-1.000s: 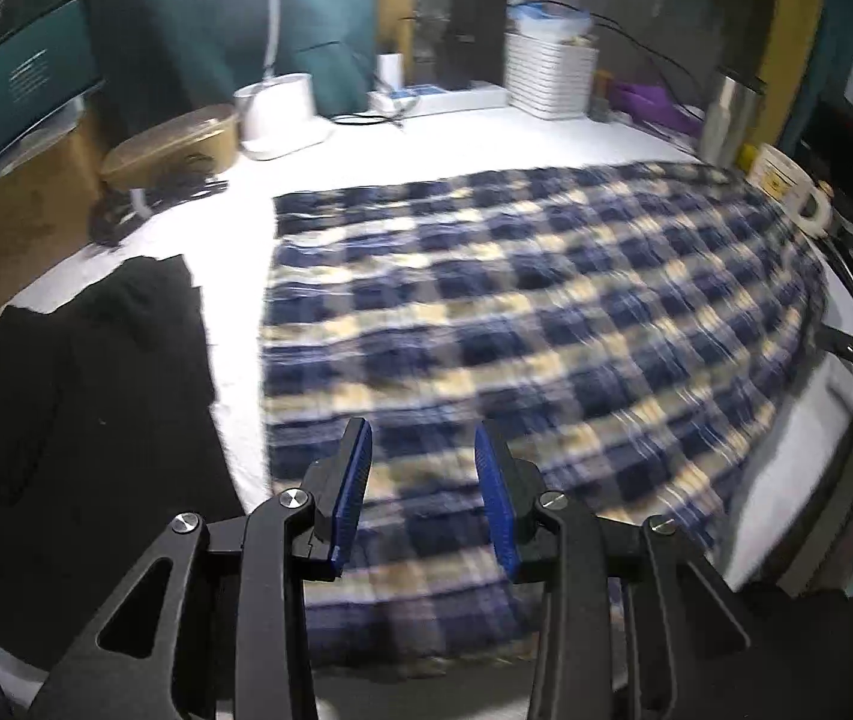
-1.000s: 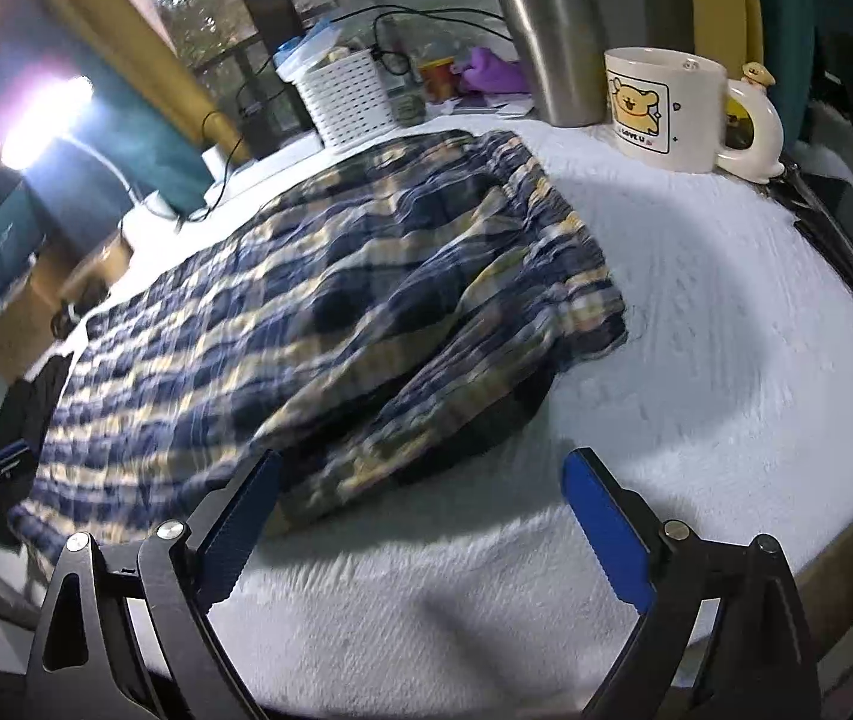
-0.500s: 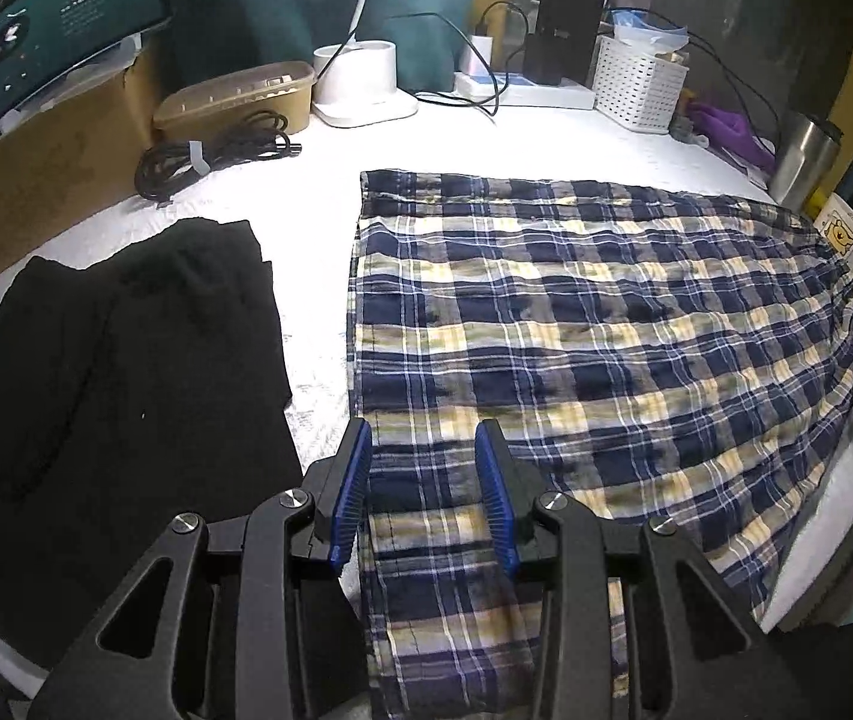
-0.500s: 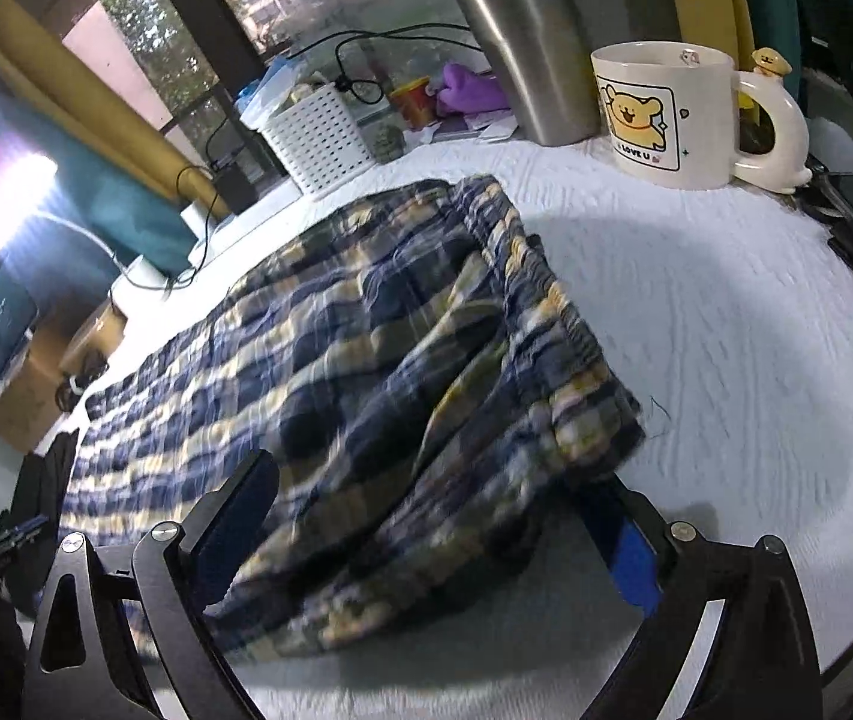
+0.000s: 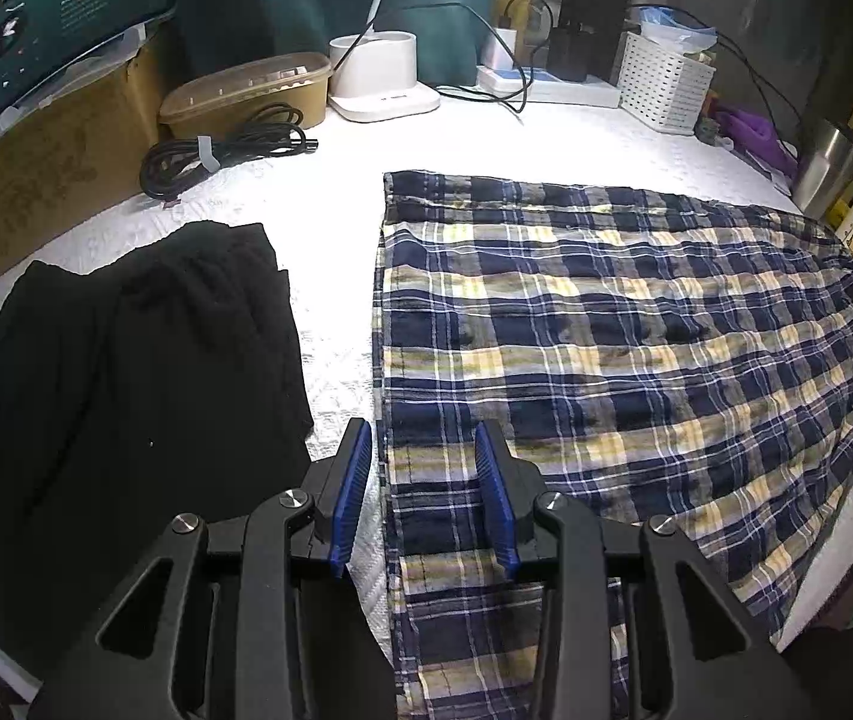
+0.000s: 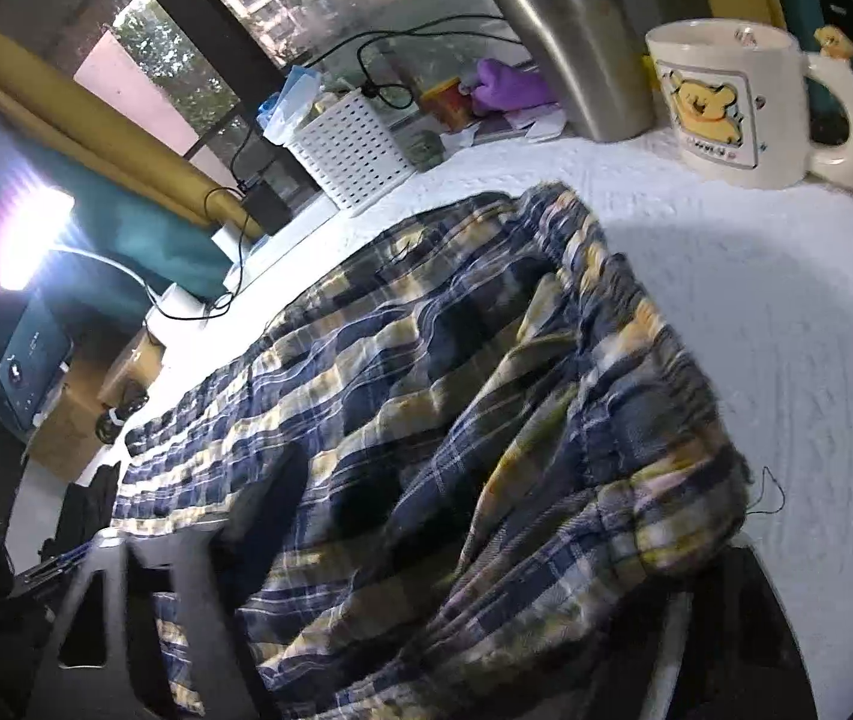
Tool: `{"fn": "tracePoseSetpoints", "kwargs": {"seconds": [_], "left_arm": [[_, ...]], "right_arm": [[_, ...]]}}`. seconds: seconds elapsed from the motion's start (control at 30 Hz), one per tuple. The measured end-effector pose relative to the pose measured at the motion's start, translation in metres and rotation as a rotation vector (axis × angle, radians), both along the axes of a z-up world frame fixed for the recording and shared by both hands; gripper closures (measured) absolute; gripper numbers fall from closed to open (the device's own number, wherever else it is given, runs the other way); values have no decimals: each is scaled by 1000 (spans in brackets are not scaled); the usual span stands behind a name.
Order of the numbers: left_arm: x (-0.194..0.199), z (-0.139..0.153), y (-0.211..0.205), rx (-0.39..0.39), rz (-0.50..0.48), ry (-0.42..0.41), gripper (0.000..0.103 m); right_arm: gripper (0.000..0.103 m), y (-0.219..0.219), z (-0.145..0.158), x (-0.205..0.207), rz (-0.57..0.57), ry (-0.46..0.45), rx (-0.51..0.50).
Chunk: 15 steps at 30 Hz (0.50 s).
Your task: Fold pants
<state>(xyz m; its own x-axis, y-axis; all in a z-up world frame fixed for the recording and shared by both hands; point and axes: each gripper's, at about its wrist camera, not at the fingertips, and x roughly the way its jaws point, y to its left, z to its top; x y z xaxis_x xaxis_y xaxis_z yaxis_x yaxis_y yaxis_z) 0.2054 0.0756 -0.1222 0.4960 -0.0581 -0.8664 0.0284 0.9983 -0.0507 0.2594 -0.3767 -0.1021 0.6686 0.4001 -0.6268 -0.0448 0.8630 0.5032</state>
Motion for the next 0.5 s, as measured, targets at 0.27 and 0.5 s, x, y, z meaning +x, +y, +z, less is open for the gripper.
{"fn": "tracePoseSetpoints", "kwargs": {"seconds": [0.27,0.5], "left_arm": [[1,0,-5,6,6,4,68],[0,4,-3,-5,-4,-2,68]], "right_arm": [[89,-10,-4,4,14,-6,64],[95,-23,10,5,-3,-57,23]]}}
